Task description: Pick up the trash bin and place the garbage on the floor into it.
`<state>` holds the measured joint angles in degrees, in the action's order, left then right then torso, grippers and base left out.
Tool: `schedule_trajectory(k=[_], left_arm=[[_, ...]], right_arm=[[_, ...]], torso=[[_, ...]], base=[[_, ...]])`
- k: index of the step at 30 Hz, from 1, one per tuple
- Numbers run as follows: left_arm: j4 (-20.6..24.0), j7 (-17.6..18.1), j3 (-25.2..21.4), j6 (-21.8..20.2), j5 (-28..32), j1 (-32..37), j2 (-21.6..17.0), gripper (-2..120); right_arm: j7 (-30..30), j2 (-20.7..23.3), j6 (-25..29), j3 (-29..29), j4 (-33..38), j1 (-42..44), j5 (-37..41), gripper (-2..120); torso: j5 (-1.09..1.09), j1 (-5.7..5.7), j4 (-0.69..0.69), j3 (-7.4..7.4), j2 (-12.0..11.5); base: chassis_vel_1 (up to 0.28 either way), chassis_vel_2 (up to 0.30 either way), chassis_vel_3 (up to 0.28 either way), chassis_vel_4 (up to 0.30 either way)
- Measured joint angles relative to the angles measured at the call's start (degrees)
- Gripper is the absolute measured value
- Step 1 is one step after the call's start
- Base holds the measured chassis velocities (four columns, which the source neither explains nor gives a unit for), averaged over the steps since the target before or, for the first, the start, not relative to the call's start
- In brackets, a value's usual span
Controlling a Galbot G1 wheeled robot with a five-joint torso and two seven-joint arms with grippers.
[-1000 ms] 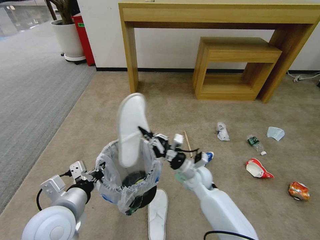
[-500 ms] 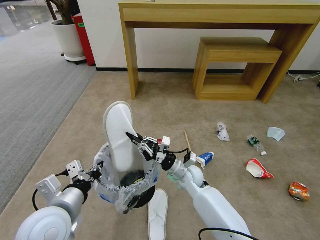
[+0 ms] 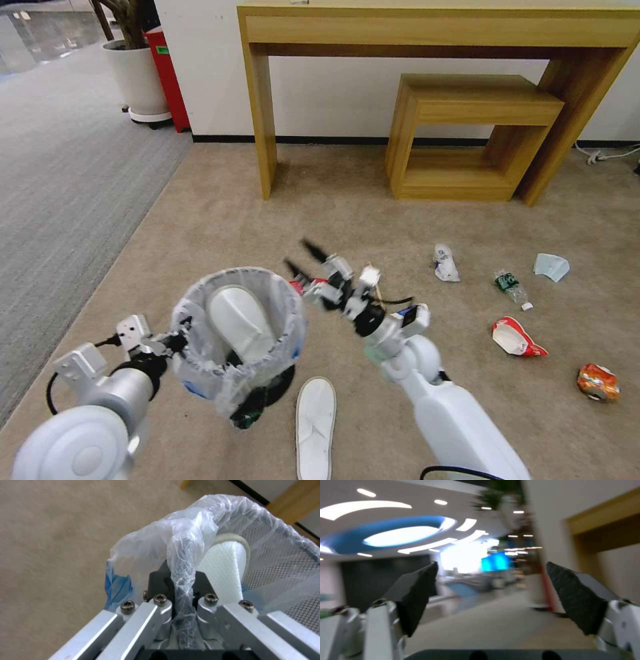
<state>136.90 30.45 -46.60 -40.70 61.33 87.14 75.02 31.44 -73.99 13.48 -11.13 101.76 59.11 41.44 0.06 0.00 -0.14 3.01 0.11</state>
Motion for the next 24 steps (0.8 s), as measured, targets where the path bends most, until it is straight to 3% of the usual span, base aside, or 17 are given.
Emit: schedule_trajectory(k=[1, 3, 8, 16, 24], left_arm=[[0.0, 0.0, 0.0, 0.0, 0.0, 0.0, 0.0, 3], [-0.85, 0.43, -1.51, 0.43, -0.58, -0.68, -1.55, 3], [-2.28, -0.27, -3.98, 1.49, -1.82, -0.38, -3.36, 3], [-3.87, -1.58, -9.28, 3.22, -1.26, 0.2, -4.4, 3], [-4.17, -1.57, -12.16, 3.44, 0.84, -0.22, -3.98, 3]], right_arm=[[0.0, 0.0, 0.0, 0.0, 0.0, 0.0, 0.0, 86], [-12.03, -0.58, -2.62, -7.0, 3.72, 3.64, -8.93, 96], [-24.81, -0.9, -6.18, -14.56, 8.44, 9.84, -14.09, 100], [-32.2, -1.02, -5.58, -22.47, 11.5, 18.85, -14.75, 100], [-35.47, -1.44, -4.5, -23.09, 12.11, 23.09, -16.42, 100]], torso=[[0.0, 0.0, 0.0, 0.0, 0.0], [-0.01, 0.0, -0.01, 0.0, 0.0], [0.0, 0.0, 0.0, 0.0, 0.0], [-0.01, 0.0, 0.0, 0.0, 0.0], [-0.02, 0.0, -0.01, 0.0, 0.0]], base=[[0.0, 0.0, 0.0, 0.0], [0.0, 0.0, 0.0, 0.0], [0.0, 0.0, 0.0, 0.0], [0.0, 0.0, 0.0, 0.0], [0.0, 0.0, 0.0, 0.0]])
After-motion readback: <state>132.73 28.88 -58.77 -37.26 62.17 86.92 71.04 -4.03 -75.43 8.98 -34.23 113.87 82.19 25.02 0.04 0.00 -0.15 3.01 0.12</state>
